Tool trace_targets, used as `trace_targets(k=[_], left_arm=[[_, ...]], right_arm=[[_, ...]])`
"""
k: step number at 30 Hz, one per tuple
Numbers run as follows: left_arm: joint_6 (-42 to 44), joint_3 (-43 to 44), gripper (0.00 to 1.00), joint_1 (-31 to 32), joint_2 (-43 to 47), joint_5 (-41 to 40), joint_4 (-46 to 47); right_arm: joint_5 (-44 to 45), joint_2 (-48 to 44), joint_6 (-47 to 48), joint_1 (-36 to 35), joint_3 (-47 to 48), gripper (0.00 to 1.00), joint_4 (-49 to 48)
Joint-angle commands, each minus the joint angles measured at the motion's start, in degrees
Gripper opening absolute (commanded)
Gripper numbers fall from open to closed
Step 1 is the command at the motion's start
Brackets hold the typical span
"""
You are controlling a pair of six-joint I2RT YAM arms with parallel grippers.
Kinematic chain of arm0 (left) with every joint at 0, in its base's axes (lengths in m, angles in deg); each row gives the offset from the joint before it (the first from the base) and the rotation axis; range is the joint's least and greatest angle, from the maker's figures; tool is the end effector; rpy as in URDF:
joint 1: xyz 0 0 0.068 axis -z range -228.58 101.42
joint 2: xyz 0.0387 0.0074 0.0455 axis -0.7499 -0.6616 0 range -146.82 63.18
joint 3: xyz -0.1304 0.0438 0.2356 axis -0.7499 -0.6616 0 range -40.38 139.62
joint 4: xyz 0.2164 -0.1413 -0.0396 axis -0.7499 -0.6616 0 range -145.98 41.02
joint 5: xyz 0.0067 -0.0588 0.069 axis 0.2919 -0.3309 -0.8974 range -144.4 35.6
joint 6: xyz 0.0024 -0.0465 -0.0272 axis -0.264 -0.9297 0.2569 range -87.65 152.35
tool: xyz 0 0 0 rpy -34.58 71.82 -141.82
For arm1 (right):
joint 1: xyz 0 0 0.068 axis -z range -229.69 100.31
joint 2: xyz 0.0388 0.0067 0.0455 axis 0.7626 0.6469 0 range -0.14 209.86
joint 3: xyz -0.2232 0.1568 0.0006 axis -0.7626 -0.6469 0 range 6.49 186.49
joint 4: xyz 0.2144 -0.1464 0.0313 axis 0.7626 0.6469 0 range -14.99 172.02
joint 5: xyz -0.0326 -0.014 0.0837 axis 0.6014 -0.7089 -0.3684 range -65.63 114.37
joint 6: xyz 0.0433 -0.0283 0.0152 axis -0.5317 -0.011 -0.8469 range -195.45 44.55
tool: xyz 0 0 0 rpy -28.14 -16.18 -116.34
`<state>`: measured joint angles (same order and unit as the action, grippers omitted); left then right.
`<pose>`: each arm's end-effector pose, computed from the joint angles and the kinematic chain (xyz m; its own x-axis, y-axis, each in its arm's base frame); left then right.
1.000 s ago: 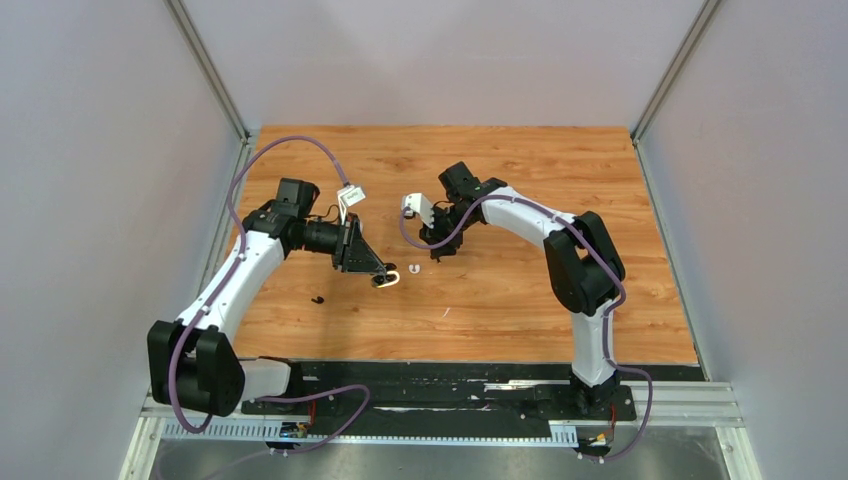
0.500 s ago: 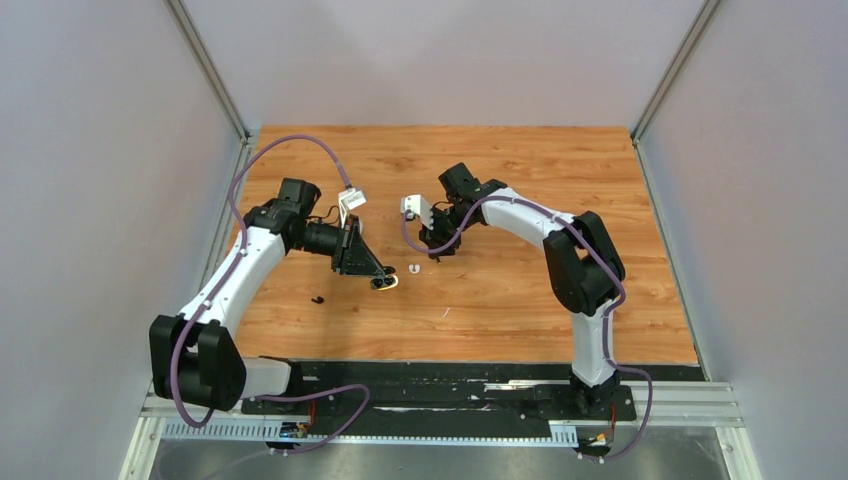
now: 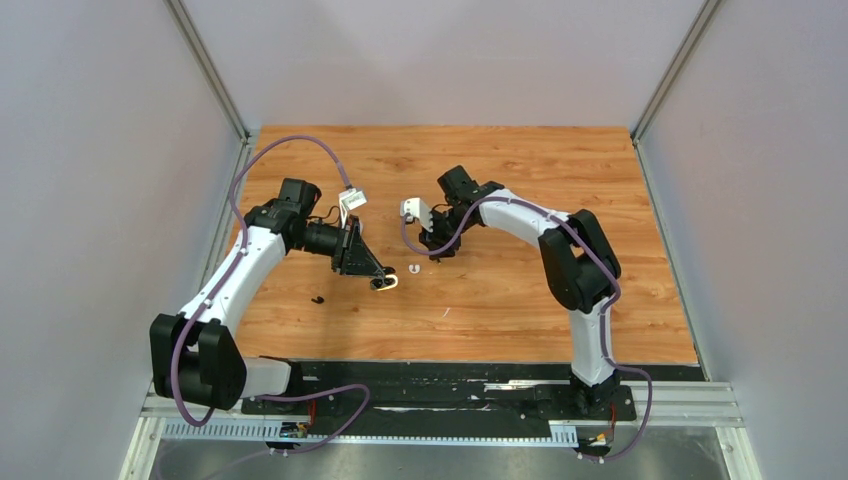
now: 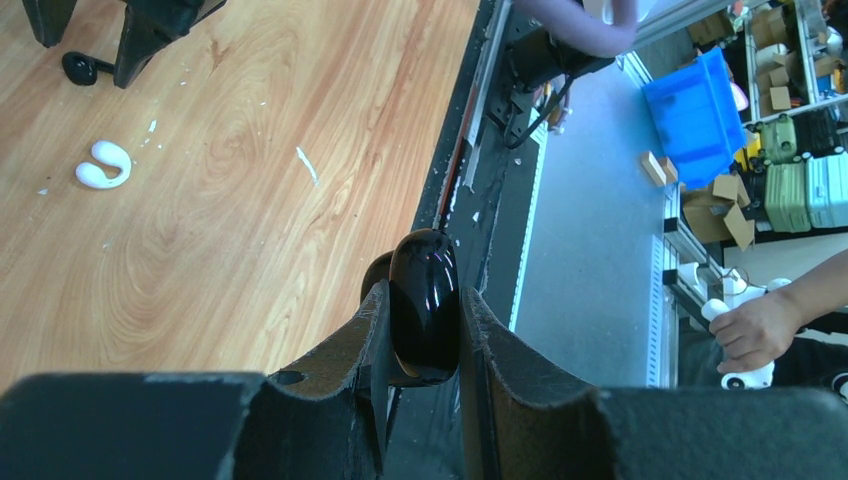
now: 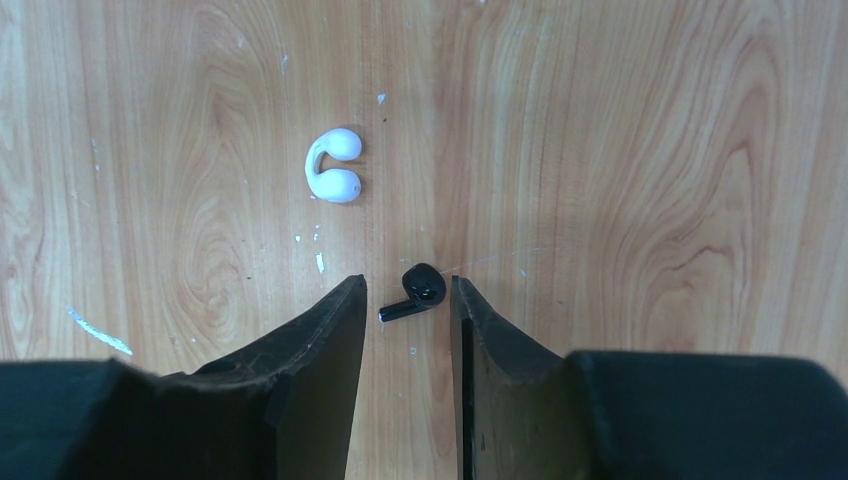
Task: Insert the wireless bluetooth earbuds into the charging case
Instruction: Pick up the earbud from the center of the board.
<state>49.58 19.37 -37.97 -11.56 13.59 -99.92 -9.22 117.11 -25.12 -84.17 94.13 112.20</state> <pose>0.2282 -0.0763 0.2831 -0.7266 0.2491 -0.6403 0.6868 0.2356 -0.6876 0.3386 0.2565 0.1841 0.0176 -0.7658 -0.6429 -0.9989 -0.0408 0.0213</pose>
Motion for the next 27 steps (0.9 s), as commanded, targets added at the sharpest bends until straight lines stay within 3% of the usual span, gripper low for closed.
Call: trace_targets(k=[1, 27], left_arm=[[0.23, 2.11, 0.00, -0.33, -0.05, 0.67, 0.90], [-1.45, 1.58, 0.00, -0.33, -0.58, 0.52, 2.18]], right_arm=[[0.39, 1.62, 1.57, -0.36, 1.30, 0.35, -1.37], [1.83, 4.44, 0.91, -0.40, 1.25, 0.25, -2.29]])
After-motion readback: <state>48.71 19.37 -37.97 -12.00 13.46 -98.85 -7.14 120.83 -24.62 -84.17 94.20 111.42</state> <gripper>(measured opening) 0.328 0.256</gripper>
